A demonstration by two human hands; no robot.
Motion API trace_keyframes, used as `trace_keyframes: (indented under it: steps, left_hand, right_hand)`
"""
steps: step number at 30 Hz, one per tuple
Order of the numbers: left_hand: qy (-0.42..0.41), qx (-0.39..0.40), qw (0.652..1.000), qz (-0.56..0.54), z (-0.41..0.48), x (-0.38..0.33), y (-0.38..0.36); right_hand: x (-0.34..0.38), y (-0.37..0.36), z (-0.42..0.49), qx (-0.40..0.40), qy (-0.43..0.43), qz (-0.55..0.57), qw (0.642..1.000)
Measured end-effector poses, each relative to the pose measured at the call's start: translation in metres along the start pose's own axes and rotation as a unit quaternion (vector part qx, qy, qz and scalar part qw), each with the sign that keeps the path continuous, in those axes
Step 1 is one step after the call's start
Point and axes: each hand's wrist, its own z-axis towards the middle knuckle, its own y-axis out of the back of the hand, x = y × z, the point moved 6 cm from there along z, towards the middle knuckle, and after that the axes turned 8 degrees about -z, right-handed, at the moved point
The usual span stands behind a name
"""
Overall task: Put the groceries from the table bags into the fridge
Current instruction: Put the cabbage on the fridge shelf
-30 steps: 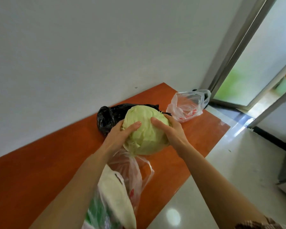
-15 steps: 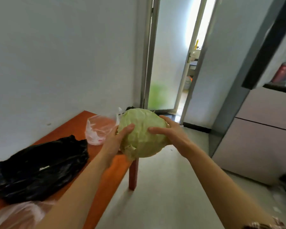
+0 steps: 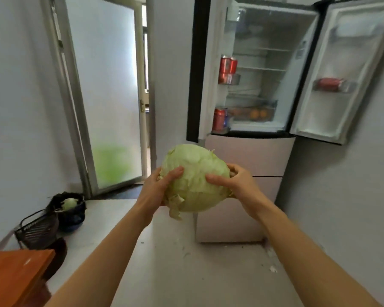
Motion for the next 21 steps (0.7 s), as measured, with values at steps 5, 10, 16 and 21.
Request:
trace_keyframes:
  steps: [5, 10, 16, 21]
  left_hand:
    - [-0.047, 0.073, 0.996, 0.001, 0.095, -0.003, -0.097]
    - [-0.078, 0.132, 0.988, -0.027, 0.207, -0.010, -0.178]
    - [-0.118, 0.180, 0.976, -0.041, 0.339, -0.023, -0.266]
    - [-0.121, 0.199, 0.970, -0.066, 0.424, -0.014, -0.334]
  right_hand:
    - [-0.005, 0.097, 0.067, -0.061, 0.021, 0.008, 0.998]
    - [0.004, 0.180, 0.158, -0.112, 0.053, 0.006, 0.992]
    - [-0.011, 0.259, 0.262, -0.089, 0.027, 0.067, 0.993]
    - [-0.025, 0.323, 0.340, -0.132, 0.037, 0.094, 0.986]
